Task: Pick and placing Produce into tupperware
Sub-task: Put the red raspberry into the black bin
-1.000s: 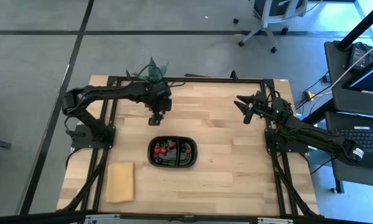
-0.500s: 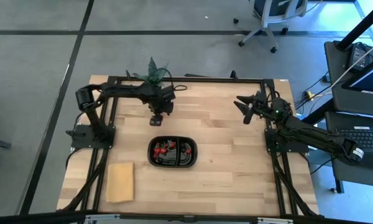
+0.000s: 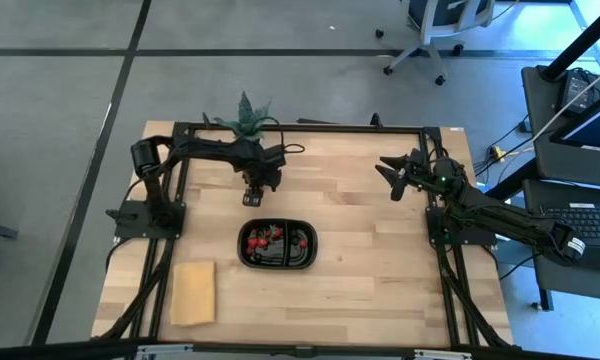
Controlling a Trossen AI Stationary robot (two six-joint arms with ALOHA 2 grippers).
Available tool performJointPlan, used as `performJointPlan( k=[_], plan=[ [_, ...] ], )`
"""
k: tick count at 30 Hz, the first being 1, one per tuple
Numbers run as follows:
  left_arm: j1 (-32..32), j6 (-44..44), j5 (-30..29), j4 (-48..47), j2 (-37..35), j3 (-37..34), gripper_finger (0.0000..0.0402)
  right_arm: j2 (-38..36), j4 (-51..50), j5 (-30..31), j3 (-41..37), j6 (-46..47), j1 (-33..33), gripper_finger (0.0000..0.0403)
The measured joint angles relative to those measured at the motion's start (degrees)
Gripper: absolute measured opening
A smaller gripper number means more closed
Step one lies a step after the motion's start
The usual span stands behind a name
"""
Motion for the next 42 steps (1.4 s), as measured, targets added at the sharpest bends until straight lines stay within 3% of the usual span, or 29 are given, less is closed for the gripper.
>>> performJointPlan(
  k=[8,27,39,42],
  plan=[
    [-0.4,0.0,-2.6,-0.1,0.0,-0.5,0.0168,0.0,0.0,0.0,0.0,-0.1,0.0,0.0187],
    [-1.0,-0.6,-1.8,0.5,-0.3,-2.1,0.0094,0.0,0.0,0.0,0.0,-0.1,0.0,0.0187],
    [-0.9,-1.9,-1.6,-1.9,0.2,2.9,0.0092,0.0,0.0,0.0,0.0,0.0,0.0,0.0187],
    [-0.9,-2.4,1.9,-5.2,0.2,7.0,0.0089,0.0,0.0,0.0,0.0,0.1,0.0,0.0187]
  ],
)
